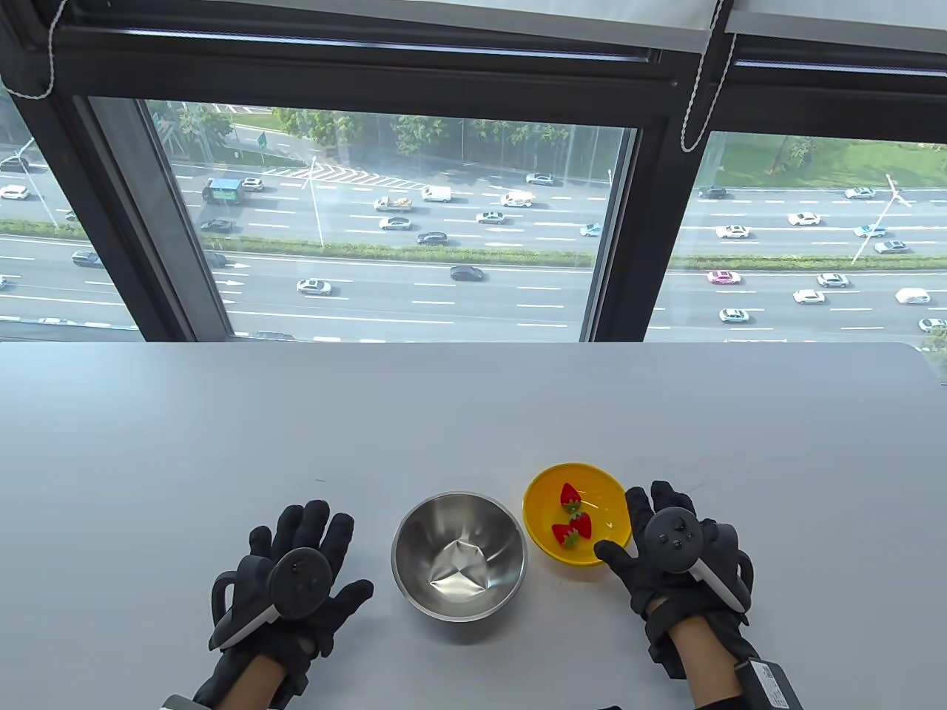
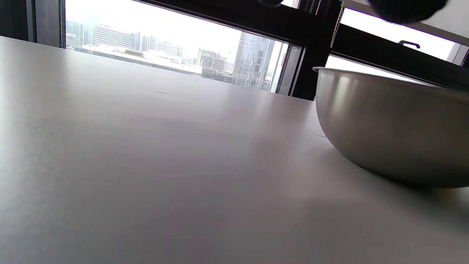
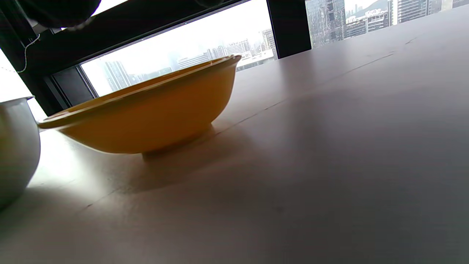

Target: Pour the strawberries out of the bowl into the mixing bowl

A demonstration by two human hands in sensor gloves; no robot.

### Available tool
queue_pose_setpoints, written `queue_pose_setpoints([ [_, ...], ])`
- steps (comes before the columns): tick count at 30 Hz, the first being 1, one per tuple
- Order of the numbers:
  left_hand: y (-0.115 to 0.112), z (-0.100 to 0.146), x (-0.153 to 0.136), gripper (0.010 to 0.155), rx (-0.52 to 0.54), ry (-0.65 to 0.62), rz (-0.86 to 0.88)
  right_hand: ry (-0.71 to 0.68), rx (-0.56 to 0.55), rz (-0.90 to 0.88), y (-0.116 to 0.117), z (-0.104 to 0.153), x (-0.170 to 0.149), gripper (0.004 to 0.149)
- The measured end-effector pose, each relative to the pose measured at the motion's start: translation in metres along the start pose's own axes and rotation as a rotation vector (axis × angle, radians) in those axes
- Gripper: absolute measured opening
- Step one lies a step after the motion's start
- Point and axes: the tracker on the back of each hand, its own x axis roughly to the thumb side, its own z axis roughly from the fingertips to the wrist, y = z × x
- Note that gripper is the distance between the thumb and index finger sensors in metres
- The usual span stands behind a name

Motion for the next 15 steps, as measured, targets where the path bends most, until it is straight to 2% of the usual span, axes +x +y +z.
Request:
queue_pose_setpoints([
  [7, 0.0, 0.0, 0.0, 0.09, -0.003, -0.005, 0.005, 0.017, 0.062, -0.011, 0.009, -0.004, -0.007, 0.089],
  [15, 0.0, 0.0, 0.0, 0.09, -0.005, -0.006, 0.006, 0.0, 0.109, 0.019, 0.014, -0.005, -0.001, 0.091],
])
